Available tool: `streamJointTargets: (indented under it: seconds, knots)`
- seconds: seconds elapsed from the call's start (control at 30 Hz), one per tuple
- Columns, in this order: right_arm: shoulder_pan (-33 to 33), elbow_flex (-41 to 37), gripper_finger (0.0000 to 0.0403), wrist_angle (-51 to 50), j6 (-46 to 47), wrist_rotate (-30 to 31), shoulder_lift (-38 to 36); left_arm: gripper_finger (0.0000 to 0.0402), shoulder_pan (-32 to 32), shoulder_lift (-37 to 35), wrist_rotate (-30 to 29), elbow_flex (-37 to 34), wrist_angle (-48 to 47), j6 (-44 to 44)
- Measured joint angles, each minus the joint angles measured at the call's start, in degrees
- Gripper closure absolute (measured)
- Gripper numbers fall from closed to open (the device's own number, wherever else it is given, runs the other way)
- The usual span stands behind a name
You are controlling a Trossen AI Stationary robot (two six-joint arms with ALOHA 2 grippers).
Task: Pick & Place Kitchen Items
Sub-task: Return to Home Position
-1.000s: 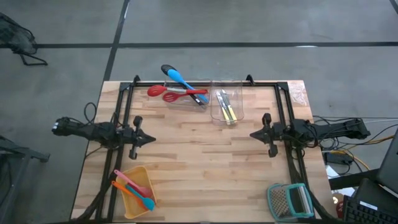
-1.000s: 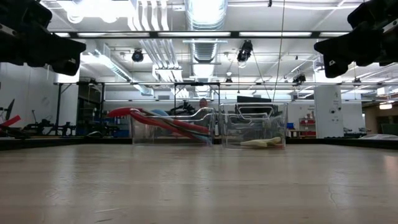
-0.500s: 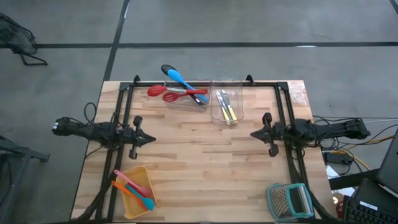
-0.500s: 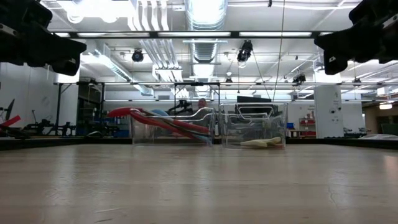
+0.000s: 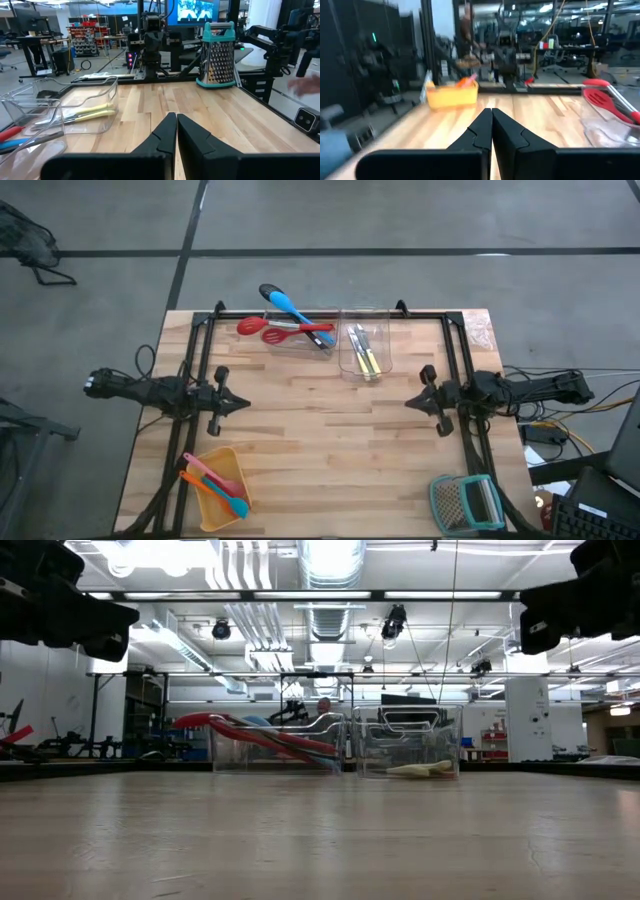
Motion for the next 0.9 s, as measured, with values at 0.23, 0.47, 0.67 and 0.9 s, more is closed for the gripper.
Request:
streamJointTargets:
  seconds: [0.23,0.47,0.67,0.9]
  knots:
    - [0.0,0.0,0.0394,-4.8,-7.2,0.0,0.1,0.0381,0.0,0.0,0.0,0.0,0.1,0.0]
    - [0.0,0.0,0.0394,-5.5,-5.9,0.1,0.1,0.0383,0.0,0.0,0.0,0.0,0.1,0.0]
    - [0.0,0.0,0.0394,-5.5,-5.7,0.1,0.0,0.0381,0.0,0.0,0.0,0.0,0.1,0.0]
    - [0.0,0.0,0.0394,-5.5,-5.7,0.1,0.0,0.0382,0.0,0.0,0.0,0.0,0.1,0.0]
